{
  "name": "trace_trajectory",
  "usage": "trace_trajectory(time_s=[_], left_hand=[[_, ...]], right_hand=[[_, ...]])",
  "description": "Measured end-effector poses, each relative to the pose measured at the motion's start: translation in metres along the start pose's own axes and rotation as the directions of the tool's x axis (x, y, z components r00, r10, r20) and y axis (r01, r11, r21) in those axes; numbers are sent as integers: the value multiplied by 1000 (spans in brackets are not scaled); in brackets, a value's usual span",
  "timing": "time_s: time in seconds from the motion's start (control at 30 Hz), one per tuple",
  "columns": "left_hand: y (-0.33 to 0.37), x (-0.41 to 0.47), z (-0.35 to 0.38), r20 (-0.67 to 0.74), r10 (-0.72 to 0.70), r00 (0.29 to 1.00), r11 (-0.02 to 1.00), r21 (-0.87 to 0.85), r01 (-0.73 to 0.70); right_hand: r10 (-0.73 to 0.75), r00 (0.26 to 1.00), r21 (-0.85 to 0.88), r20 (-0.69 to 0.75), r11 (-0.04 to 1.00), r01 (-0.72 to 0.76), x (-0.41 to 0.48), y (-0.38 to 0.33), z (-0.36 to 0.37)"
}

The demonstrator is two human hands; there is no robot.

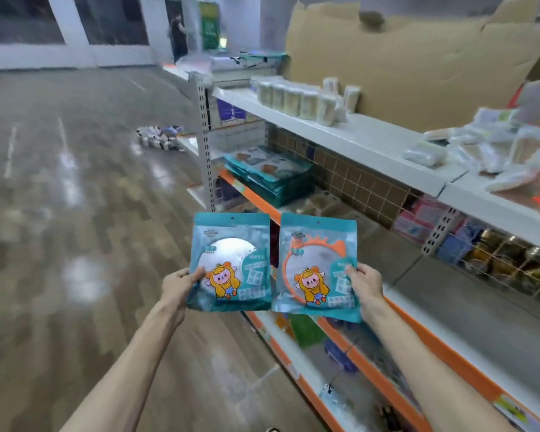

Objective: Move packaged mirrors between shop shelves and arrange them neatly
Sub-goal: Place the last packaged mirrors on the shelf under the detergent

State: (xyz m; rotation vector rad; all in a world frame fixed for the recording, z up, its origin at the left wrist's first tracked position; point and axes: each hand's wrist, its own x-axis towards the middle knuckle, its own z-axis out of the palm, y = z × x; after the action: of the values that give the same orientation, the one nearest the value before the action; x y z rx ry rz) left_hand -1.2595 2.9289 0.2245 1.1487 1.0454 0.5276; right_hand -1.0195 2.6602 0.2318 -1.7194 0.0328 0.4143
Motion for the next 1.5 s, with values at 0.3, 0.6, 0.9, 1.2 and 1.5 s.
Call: trace_trajectory(time_s=[0.3, 0.6, 0.9, 1.2, 1.5], left_hand=[[60, 137, -33, -85, 14, 996, 999, 31, -12], [102, 246, -34, -66, 0, 998, 1000, 20, 2], [142, 368, -20, 61, -38, 997, 999, 22, 36], [207, 476, 25, 225, -51, 973, 995, 98, 29], [234, 549, 91, 358, -97, 929, 982, 189, 30]], right_hand=[[-8, 997, 17, 80, 1000, 7, 99, -41, 131], [29, 994, 19, 101, 999, -31, 167, -67, 219], [62, 997, 15, -37, 998, -62, 223, -88, 287], [72, 961, 62, -266, 996, -58, 251, -127, 335], [107, 914, 125, -391, 990, -62, 293, -137, 346]])
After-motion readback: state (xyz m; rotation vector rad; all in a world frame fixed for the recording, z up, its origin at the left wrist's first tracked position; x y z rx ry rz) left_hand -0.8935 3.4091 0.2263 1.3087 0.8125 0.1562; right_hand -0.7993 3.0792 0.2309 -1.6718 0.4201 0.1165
